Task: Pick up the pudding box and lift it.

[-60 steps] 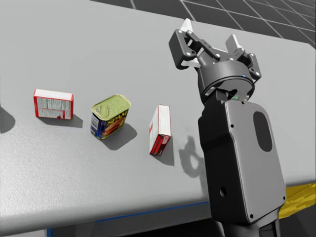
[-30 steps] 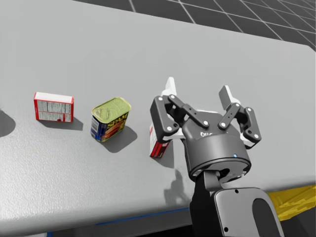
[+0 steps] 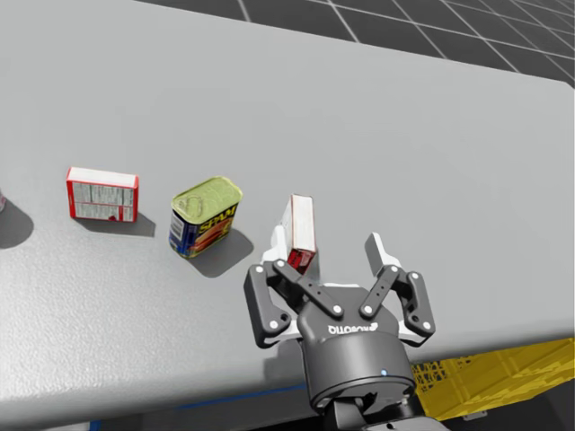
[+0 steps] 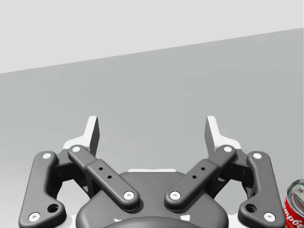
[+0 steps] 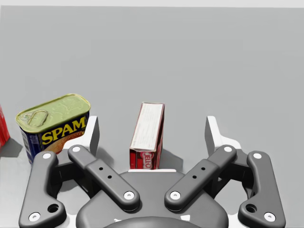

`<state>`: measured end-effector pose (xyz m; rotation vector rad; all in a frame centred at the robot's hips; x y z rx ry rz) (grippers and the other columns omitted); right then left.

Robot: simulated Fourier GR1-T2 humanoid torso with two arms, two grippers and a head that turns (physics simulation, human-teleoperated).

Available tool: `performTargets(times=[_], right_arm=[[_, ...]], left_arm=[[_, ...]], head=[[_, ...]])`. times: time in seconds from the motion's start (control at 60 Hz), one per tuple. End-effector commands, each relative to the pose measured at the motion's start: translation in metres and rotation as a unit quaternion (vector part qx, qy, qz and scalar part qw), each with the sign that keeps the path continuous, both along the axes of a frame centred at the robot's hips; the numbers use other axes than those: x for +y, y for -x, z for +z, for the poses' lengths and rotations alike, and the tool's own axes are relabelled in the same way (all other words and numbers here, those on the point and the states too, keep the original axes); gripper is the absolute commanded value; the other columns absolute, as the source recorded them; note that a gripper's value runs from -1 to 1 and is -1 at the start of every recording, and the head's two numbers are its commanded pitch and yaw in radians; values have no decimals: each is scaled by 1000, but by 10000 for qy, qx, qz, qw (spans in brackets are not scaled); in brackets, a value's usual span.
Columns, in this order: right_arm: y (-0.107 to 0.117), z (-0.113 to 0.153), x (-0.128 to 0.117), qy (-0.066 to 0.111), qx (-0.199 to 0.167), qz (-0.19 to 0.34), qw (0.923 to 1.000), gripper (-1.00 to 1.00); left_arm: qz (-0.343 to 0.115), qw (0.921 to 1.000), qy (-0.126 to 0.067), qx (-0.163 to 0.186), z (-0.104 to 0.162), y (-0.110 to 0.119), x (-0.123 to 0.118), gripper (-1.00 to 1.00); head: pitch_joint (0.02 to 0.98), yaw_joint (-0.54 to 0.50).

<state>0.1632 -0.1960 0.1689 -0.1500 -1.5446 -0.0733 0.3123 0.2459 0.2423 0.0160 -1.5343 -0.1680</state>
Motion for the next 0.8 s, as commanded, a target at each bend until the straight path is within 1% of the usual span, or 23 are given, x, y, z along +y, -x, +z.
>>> performTargets(times=[0.017, 0.117, 0.267, 0.317, 0.383, 0.417, 0.483, 0.5, 0.517, 0.567, 0.583, 0.617, 0.65, 0.683, 0.733, 0.75, 0.767, 0.8], right_arm=[[-4, -21, 6, -44, 187, 27, 9998, -1000], [-11, -31, 8, -22, 298, -24, 9996, -1000], [-26, -47, 7, 83, 469, -129, 9988, -1000], [-30, -49, 6, 86, 489, -155, 9986, -1000], [-38, -51, 6, 28, 540, -187, 9984, -1000], [-41, -51, 5, 47, 556, -187, 9983, -1000], [-48, -51, 4, -57, 663, -241, 9975, -1000], [-50, -50, 3, -117, 781, -246, 9966, -1000], [-51, -50, 3, -148, 822, -255, 9962, -1000], [-54, -49, 2, -194, 912, -280, 9952, -1000], [-56, -49, 2, -255, 1015, -294, 9941, -1000], [-57, -49, 1, -282, 1106, -302, 9930, -1000], [-59, -49, 1, -350, 1206, -304, 9916, -1000], [-60, -49, 1, -371, 1211, -283, 9915, -1000], [-61, -49, -1, -394, 1319, -66, 9905, -1000], [-60, -49, -1, -373, 1282, -106, 9910, -587], [-59, -50, 0, -387, 1317, -138, 9904, 974], [-59, -50, 0, -370, 1313, -165, 9905, 1000]], left_arm=[[0, 10000, -5, 6, 0, 0, 0, -1000], [1, 10000, -7, 9, 0, 0, -1, -1000], [4, 10000, 10, 15, -1, 0, -1, -1000], [5, 10000, 11, 19, -1, 0, -1, -1000], [9, 10000, 9, 25, -1, 0, -1, -1000], [10, 10000, 10, 26, -1, 0, -1, -1000], [12, 10000, 11, 30, -1, 0, -1, -1000], [12, 10000, 10, 34, -1, 0, -1, -1000], [12, 10000, 9, 36, -1, 0, -1, -1000], [11, 10000, 7, 40, -1, 0, -2, -1000], [8, 10000, 8, 45, -1, 0, -2, -1000], [7, 10000, 7, 48, -1, 0, -2, -1000], [5, 10000, 6, 50, -1, 0, -2, -1000], [6, 10000, 8, 50, -1, 0, -2, -1000], [6, 10000, 7, 52, -1, 0, -2, -1000], [6, 10000, 6, 52, -1, 0, -2, -1000], [7, 10000, 4, 54, -1, 0, -2, -1000], [4, 10000, 5, 55, -1, 0, -2, -1000]], head=[[866, -393], [867, -391], [866, -389], [866, -389], [866, -389], [865, -389], [864, -389], [862, -388], [862, -387], [862, -387], [861, -386], [862, -386], [861, -386], [859, -386], [855, -386], [854, -386], [847, -386], [840, -386]])
